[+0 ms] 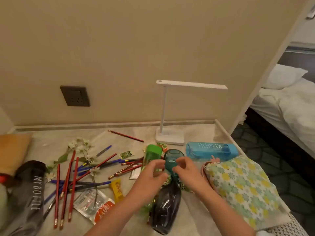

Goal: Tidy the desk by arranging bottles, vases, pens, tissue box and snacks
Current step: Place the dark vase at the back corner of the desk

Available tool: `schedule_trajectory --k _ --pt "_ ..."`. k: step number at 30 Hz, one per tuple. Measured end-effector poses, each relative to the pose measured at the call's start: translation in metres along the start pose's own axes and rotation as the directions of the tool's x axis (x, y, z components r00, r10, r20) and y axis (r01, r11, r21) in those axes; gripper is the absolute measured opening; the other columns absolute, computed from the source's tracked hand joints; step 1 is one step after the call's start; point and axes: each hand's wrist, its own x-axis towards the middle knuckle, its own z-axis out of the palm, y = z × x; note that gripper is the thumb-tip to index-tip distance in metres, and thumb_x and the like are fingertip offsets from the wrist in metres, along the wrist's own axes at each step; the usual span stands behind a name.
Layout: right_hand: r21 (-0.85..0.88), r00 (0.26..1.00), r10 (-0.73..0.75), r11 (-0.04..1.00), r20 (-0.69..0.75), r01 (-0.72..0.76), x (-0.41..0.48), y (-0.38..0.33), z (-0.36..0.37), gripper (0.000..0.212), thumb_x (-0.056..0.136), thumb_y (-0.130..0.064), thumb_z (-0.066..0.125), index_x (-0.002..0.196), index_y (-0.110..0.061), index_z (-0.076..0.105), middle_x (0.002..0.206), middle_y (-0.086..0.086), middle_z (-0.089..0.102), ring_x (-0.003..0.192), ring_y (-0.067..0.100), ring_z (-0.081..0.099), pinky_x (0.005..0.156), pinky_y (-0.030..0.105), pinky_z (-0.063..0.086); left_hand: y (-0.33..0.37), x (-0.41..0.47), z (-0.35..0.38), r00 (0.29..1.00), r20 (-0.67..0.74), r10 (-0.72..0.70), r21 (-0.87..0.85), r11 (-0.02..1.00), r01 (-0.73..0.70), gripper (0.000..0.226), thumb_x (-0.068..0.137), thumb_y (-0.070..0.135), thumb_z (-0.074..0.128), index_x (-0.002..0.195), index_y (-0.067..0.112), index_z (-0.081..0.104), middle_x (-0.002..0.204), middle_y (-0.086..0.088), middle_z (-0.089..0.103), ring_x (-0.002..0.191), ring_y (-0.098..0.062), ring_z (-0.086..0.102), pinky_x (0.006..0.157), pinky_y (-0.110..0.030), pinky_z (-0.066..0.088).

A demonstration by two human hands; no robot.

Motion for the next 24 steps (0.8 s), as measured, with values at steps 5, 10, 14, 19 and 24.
schedule_trajectory --k 5,10,14,19,24 --pt "-0.041 0.999 0.039 0.998 0.015 -0.038 -0.008 0.031 0.005 0.027 0.084 -0.011 0.063 0.106 -0.016 0.048 0.097 -0.001 0.053 0.082 0.008 0.051 0.066 0.014 0.04 -0.012 -0.022 0.021 0.993 0.054 0.11 0.413 0.903 -0.122 0.058 0.092 0.029 0.057 0.14 0.043 0.029 0.14 0.027 0.033 0.126 0.005 0.04 0.105 -0.021 0.038" --pt "-0.03 0.996 0.082 0.996 0.038 -0.081 -0.011 0.046 0.007 0.033 0.084 -0.023 0.065 0.108 -0.017 0.043 0.084 0.0 0.058 0.076 0.013 0.058 0.075 0.034 0.049 -0.016 -0.03 0.04 0.984 0.1 0.144 0.634 0.753 -0.175 0.077 0.094 0.029 0.054 0.151 0.034 0.002 0.158 0.015 0.008 0.144 -0.006 0.02 0.114 -0.023 0.024" --pt "0.01 0.994 0.082 0.997 0.072 -0.082 -0.01 0.044 0.005 0.036 0.085 -0.029 0.066 0.109 -0.016 0.042 0.07 0.0 0.064 0.065 0.011 0.061 0.06 0.025 0.044 -0.019 -0.038 0.061 0.984 0.072 0.162 0.724 0.67 -0.163 0.086 0.096 0.024 0.05 0.15 0.023 -0.017 0.161 0.005 -0.003 0.148 -0.009 0.004 0.117 -0.022 0.01" --pt "0.136 0.993 0.109 0.984 0.053 -0.116 -0.011 0.045 0.006 0.043 0.077 -0.028 0.075 0.103 -0.012 0.045 0.067 0.0 0.062 0.06 0.009 0.058 0.058 0.027 0.046 -0.024 -0.038 0.069 0.987 -0.006 0.162 0.704 0.702 -0.111 0.095 0.092 0.024 0.055 0.148 0.028 -0.022 0.16 0.007 -0.008 0.148 -0.009 0.0 0.115 -0.019 0.003" --pt "0.141 0.986 0.151 0.977 0.07 -0.16 -0.011 0.045 0.003 0.053 0.066 -0.039 0.08 0.101 -0.017 0.045 0.093 0.008 0.067 0.085 0.018 0.067 0.079 0.041 0.057 -0.025 -0.045 0.072 0.981 -0.039 0.188 0.683 0.722 -0.111 0.111 0.085 0.02 0.064 0.14 0.043 -0.029 0.158 0.018 -0.01 0.146 -0.003 -0.001 0.118 -0.02 0.006"
